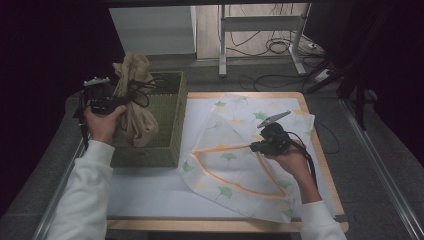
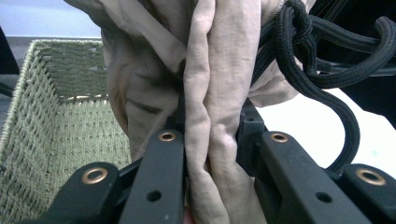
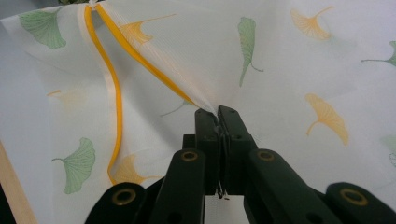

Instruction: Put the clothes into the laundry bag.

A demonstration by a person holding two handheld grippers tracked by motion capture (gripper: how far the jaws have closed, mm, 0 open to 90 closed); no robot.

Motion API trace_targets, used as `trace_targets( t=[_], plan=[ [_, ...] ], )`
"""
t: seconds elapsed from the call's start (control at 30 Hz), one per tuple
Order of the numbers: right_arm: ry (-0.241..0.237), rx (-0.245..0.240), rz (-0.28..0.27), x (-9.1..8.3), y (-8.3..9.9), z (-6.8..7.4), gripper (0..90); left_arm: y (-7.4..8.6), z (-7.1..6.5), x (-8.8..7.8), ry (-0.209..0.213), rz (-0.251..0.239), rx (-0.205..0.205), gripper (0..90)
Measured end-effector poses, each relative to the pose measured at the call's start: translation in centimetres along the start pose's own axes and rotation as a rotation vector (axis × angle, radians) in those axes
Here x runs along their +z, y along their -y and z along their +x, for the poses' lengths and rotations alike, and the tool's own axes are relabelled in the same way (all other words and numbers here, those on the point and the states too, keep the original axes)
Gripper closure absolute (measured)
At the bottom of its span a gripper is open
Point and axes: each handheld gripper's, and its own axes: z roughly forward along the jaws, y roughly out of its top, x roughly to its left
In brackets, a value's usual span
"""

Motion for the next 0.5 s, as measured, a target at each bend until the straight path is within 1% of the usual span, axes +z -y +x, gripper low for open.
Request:
trace_targets(
  t=[0.23,0.4,0.5],
  plan=[
    [-0.002,0.000,0.002,0.0,0.0,0.0,86.6,-0.1,-0.4,-0.6,0.017,-0.019,0.003,76.9],
    [-0.003,0.002,0.007,0.1,0.0,0.0,86.6,-0.2,-0.9,-0.8,0.023,-0.019,0.023,76.8],
    [-0.001,0.003,0.008,0.1,0.0,0.0,86.6,-0.4,-1.3,-1.2,0.031,-0.030,0.032,76.8]
  ],
)
